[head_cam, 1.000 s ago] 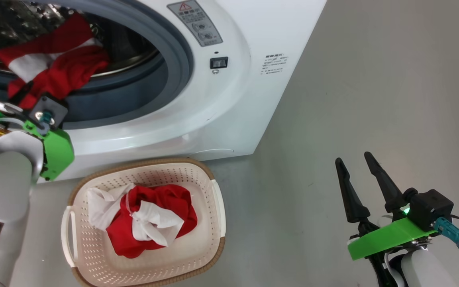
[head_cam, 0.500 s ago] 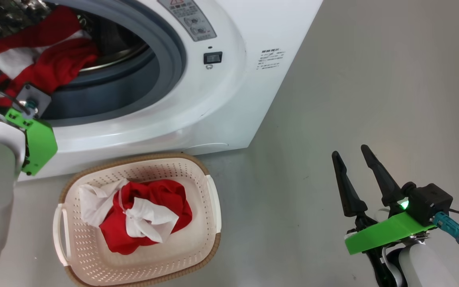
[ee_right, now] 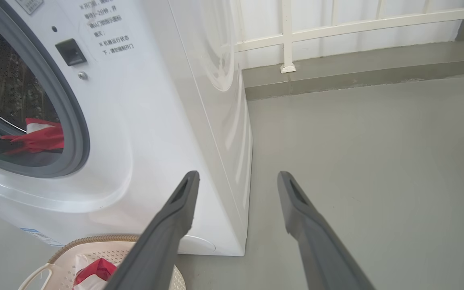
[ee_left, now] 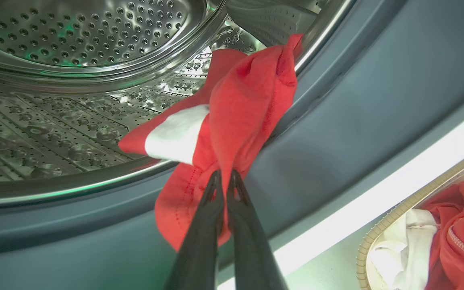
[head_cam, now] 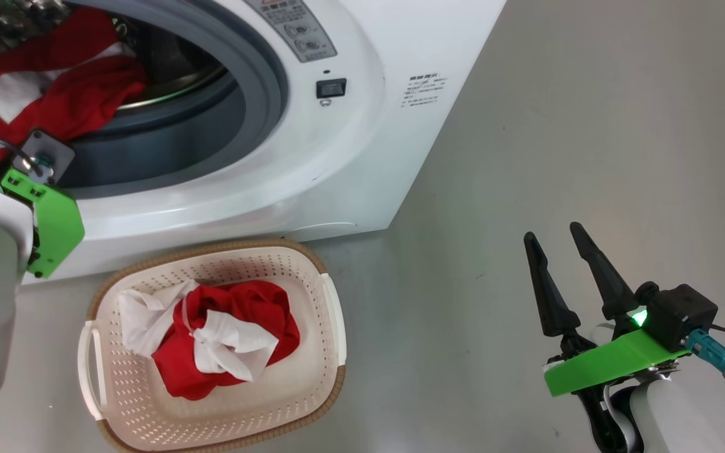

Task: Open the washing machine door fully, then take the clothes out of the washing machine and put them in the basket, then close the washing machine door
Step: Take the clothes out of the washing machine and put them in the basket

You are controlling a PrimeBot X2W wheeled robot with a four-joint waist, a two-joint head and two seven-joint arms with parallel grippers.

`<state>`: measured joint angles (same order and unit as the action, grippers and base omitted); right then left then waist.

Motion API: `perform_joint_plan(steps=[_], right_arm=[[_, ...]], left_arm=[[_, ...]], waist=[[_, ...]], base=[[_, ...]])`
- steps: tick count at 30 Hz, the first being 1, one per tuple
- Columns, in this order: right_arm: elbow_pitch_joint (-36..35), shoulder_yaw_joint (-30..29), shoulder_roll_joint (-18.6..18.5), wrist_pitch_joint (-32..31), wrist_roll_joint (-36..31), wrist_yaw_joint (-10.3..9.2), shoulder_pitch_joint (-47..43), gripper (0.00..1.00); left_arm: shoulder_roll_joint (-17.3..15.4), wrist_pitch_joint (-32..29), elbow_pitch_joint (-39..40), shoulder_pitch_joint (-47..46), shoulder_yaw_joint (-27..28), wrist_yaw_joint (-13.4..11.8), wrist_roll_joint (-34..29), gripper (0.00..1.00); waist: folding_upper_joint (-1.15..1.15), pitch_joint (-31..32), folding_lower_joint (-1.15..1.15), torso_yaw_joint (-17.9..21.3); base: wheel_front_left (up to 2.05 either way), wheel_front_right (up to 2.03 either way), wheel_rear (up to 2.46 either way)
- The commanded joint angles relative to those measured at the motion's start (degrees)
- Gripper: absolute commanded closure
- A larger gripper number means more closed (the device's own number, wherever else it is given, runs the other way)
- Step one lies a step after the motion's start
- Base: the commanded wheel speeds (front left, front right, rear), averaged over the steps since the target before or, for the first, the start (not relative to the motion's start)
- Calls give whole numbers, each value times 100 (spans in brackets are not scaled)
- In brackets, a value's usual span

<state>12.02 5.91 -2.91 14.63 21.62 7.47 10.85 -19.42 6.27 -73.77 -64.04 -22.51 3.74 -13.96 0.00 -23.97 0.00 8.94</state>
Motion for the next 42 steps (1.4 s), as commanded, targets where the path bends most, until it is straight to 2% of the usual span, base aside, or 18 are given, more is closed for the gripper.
perform_joint_plan(steps=[1,8,14,18,26,33,37,42], right_arm=[[-142,103,2,37,23,2,60,0],[-128,54,3,37,2,2,51,0],[-92,21,3,37,-25,2,6,0],[-77,21,3,37,-49,2,-65,0],[-46,-15,3,37,-124,2,-177,0],[-28,-26,3,37,-169,2,-298,0],[-45,-49,-21,37,-168,2,-359,0],[-76,-132,-33,37,-155,2,-441,0]], left_arm=[[-301,73,63,-187,80,-59,49,100],[-88,407,49,-178,231,-38,377,100],[265,778,112,39,978,192,1374,100],[449,861,390,299,1277,318,1880,100],[772,871,1840,1111,1508,372,2842,100],[801,872,3093,1922,1616,373,3595,100],[803,872,3854,2413,1861,374,3748,100],[906,873,4807,3043,2133,374,3562,100]], waist=[[0,1,0,-4],[0,60,0,-77],[0,244,0,-177],[0,385,0,-256],[0,585,0,-403],[0,761,0,-458],[0,840,0,-467],[0,917,0,-485]], base=[[0,0,0],[0,0,0],[0,0,0],[0,0,0],[0,0,0],[0,0,0],[0,0,0],[0,0,0]])
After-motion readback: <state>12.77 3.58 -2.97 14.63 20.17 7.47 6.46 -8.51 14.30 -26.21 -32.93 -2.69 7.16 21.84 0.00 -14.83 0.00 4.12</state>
